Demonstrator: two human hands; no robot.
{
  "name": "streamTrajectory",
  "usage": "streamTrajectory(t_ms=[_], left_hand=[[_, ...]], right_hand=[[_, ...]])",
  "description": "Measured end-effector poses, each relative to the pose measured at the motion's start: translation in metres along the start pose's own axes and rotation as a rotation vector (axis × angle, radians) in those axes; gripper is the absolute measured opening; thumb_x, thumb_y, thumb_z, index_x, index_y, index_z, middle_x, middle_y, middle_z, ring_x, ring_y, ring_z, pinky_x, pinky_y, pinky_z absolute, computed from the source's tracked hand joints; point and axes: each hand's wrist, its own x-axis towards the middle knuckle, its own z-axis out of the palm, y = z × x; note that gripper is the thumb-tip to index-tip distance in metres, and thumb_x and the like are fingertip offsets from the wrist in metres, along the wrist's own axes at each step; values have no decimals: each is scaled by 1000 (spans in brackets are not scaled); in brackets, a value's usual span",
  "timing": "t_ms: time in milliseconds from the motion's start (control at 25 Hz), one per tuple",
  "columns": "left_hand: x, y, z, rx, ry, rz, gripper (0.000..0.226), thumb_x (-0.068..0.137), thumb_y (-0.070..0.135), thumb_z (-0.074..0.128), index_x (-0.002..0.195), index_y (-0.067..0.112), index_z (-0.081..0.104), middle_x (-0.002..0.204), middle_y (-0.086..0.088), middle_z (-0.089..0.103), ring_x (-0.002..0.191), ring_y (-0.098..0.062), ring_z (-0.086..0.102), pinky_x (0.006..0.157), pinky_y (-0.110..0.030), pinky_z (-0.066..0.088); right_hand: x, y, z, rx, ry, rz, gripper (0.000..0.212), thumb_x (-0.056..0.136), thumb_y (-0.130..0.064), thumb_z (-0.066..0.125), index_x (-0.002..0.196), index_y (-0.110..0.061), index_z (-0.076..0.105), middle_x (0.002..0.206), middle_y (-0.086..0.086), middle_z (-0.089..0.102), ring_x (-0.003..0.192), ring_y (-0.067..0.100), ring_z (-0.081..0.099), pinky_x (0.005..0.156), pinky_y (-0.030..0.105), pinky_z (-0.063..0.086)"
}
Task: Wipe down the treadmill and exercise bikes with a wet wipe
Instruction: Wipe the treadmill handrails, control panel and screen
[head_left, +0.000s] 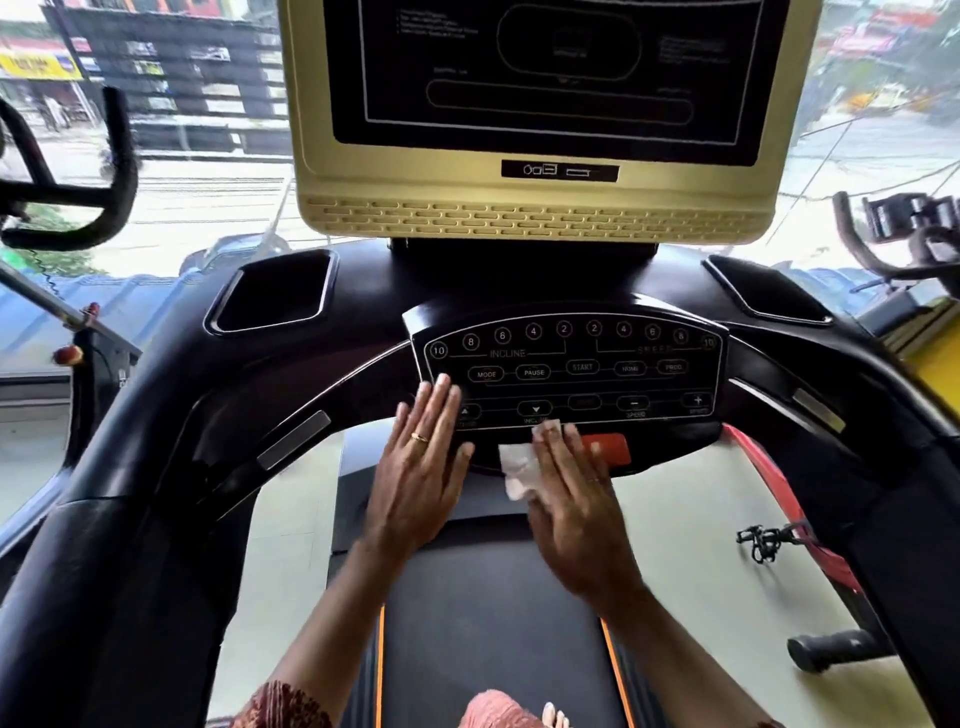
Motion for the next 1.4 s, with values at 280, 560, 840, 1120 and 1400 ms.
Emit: streamTrajectory(t_ms=[280,560,840,1120,1400], left_hand=[[-1,23,16,10,16,-35,56,101,37,30,141,-2,36,151,-14,27,146,-16,9,119,-31,7],[24,63,34,73,32,-106,60,97,40,32,142,1,37,152,-12,28,143,-20,17,117,-34,7],[43,79,46,116,29,-93,60,95,36,36,143,0,33,152,-13,26,143,-21,17,117,-33,6],[52,81,51,148,38,-138,59,95,35,35,142,-2,35,152,-13,24,143,-21,17,117,-33,7],[67,80,53,189,38,-151,62,95,38,35,144,-1,31,153,-15,24,143,-23,17,117,-34,9]], right_hand=[[4,29,-2,-43,63,-52,41,101,-24,34,133,-6,53,141,7,49,136,26,37,114,45,22],[4,72,-7,111,152,339,49,103,-29,26,136,2,45,146,16,37,141,28,26,114,47,22],[37,118,-18,-3,31,234,53,102,-40,20,144,-13,37,150,5,36,139,25,33,116,36,6],[77,73,-15,130,-180,-169,57,96,-19,32,150,-12,15,155,-2,2,144,14,-1,117,37,1],[97,123,-20,82,-4,226,56,99,-29,26,151,-10,14,158,5,10,145,16,2,118,41,4]])
